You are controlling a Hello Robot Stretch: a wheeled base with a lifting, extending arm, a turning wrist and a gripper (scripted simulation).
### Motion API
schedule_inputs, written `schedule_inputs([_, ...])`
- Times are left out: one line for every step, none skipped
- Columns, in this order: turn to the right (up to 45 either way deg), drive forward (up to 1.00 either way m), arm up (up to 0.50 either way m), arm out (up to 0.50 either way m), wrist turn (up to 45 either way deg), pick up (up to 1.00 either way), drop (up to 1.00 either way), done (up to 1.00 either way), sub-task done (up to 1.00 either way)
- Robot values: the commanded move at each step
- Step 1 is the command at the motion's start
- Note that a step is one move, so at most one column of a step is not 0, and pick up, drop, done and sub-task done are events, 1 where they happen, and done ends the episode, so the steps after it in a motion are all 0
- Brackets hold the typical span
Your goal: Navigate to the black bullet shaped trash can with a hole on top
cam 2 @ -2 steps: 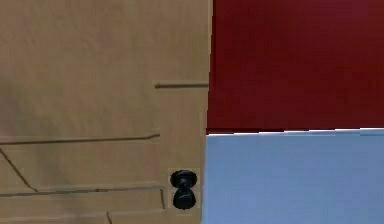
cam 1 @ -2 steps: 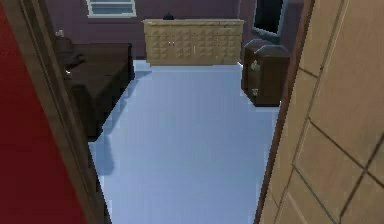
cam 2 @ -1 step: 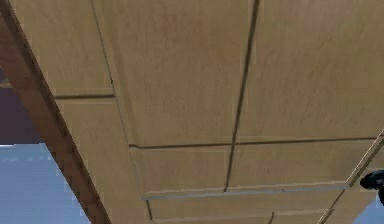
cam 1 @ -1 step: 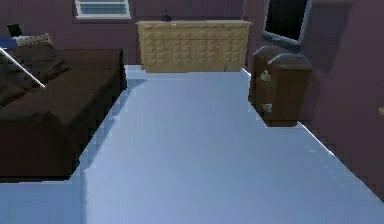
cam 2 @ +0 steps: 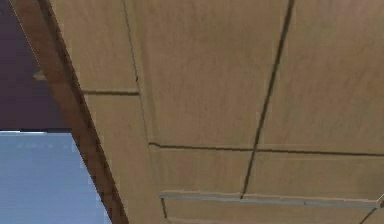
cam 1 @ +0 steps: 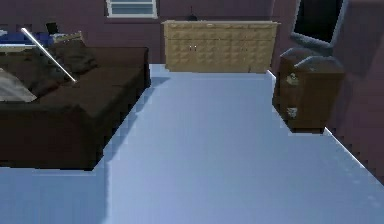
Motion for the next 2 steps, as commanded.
schedule_inputs([0.0, 0.45, 0.00, 0.00, 0.0, 0.00, 0.00, 0.00, 0.00])
schedule_inputs([-45.0, 0.00, 0.00, 0.00, 0.0, 0.00, 0.00, 0.00, 0.00])
